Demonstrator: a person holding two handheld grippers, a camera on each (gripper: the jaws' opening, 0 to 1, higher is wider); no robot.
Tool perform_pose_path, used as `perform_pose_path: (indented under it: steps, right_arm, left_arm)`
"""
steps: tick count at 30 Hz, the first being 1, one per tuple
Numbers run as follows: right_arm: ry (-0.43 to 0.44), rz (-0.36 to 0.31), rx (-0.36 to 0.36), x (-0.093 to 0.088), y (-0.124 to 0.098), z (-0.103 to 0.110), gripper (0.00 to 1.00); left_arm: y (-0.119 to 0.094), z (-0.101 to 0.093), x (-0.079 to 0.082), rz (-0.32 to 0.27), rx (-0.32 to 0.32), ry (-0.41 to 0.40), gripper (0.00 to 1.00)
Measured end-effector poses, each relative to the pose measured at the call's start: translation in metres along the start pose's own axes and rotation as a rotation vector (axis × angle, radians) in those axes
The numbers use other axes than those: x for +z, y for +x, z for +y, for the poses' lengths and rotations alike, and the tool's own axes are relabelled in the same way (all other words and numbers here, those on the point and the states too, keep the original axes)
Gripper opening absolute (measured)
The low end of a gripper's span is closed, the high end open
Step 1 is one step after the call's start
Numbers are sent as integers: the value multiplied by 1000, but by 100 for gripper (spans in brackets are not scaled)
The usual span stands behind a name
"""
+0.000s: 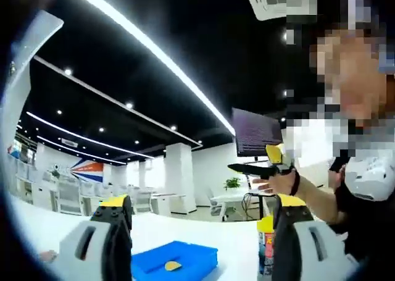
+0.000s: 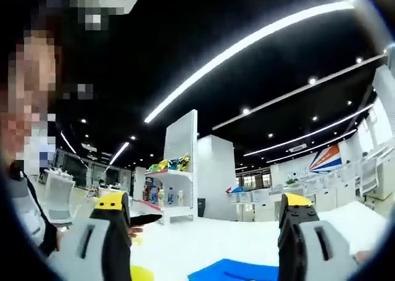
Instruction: Open the lid of the chip container on the table, take out the chips, place them into the box in front of the container, and close the lid
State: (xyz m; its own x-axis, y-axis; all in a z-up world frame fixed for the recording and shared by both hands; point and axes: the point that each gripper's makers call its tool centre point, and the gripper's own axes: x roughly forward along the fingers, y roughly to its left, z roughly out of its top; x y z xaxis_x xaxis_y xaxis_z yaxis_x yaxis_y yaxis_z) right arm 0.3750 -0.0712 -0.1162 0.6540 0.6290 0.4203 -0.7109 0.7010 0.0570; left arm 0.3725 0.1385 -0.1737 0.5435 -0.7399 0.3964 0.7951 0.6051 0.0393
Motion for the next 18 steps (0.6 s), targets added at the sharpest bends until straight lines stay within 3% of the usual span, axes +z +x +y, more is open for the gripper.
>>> perform_pose_path:
  steps: [3, 4, 6, 7, 8, 10, 12, 16, 18]
  right_arm:
    - [108, 51, -77, -45, -2, -41, 97]
    - [133, 66, -114, -66, -5, -58, 97]
    - [151, 118, -134, -104, -13, -76, 97]
    - [153, 125, -136, -111, -14, -79, 97]
    - [155, 146, -151, -135, -18, -89, 97]
    - [194, 195, -187, -172, -27, -105, 97]
    - [228, 196, -198, -197, -31, -115, 97]
    - [230, 221, -226, -236, -43, -124, 97]
    - [214, 311, -229, -247, -44, -124, 97]
  left_arm:
    - [7, 25, -28, 42, 88, -4, 95]
    - [8, 37, -45, 64, 131, -5, 95]
    - [8, 53, -75, 103, 182, -13, 95]
    - [6, 61, -87, 121, 210, -18, 95]
    - [3, 71, -102, 133, 248, -55, 95]
    - [-3, 88, -118, 96, 316, -124, 95]
    - [-11, 100, -139, 115, 358, -150, 95]
    - [-17, 104, -176, 174, 359, -126, 95]
    - [-19, 97, -199, 261, 320, -68, 95]
